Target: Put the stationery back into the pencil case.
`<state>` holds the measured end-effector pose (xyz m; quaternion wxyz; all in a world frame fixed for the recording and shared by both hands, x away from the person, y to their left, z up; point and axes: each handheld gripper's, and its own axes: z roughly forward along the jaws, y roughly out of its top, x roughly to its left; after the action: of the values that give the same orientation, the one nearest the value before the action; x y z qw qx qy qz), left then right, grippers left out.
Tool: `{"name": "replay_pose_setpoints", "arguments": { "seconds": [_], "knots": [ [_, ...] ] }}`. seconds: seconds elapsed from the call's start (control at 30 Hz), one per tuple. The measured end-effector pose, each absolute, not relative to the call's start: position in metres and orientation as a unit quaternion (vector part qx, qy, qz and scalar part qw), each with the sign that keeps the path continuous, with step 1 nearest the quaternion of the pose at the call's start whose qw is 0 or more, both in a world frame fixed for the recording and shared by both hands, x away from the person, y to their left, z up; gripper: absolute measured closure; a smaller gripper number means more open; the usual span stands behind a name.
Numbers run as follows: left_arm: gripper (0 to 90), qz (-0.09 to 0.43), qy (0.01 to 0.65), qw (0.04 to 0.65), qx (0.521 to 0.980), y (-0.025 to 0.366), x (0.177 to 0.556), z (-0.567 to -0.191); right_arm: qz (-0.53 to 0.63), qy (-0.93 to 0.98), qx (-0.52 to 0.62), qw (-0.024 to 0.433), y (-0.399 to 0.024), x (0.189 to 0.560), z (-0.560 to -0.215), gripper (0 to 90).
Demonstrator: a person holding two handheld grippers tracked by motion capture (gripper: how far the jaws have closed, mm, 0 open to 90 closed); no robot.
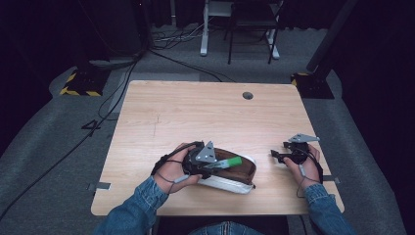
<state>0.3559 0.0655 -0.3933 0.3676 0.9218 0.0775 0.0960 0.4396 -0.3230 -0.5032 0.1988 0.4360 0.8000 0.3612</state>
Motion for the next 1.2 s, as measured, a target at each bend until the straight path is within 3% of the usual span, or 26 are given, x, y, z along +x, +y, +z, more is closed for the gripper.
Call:
{"name": "replay_pose_setpoints", "arguments": {
  "seconds": [0.77, 0.8, 0.9, 1.2],
  "knots": [
    [65.6, 0.09, 0.048, 0.343, 0.934, 0.052, 0.369, -0.401, 0.362, 0.802, 0.433, 0.197, -0.33, 0.429, -0.503, 27.6],
    [64.8, 0.087, 0.055, 0.347, 0.932, 0.052, 0.37, -0.401, 0.362, 0.802, 0.433, 0.197, -0.331, 0.429, -0.503, 27.6],
    [46.5, 0.102, 0.08, 0.357, 0.925, 0.054, 0.372, -0.401, 0.362, 0.802, 0.433, 0.197, -0.331, 0.429, -0.503, 27.5],
    [36.0, 0.136, 0.128, 0.39, 0.902, 0.076, 0.373, -0.39, 0.362, 0.801, 0.434, 0.197, -0.33, 0.43, -0.503, 27.5]
  ]
}}
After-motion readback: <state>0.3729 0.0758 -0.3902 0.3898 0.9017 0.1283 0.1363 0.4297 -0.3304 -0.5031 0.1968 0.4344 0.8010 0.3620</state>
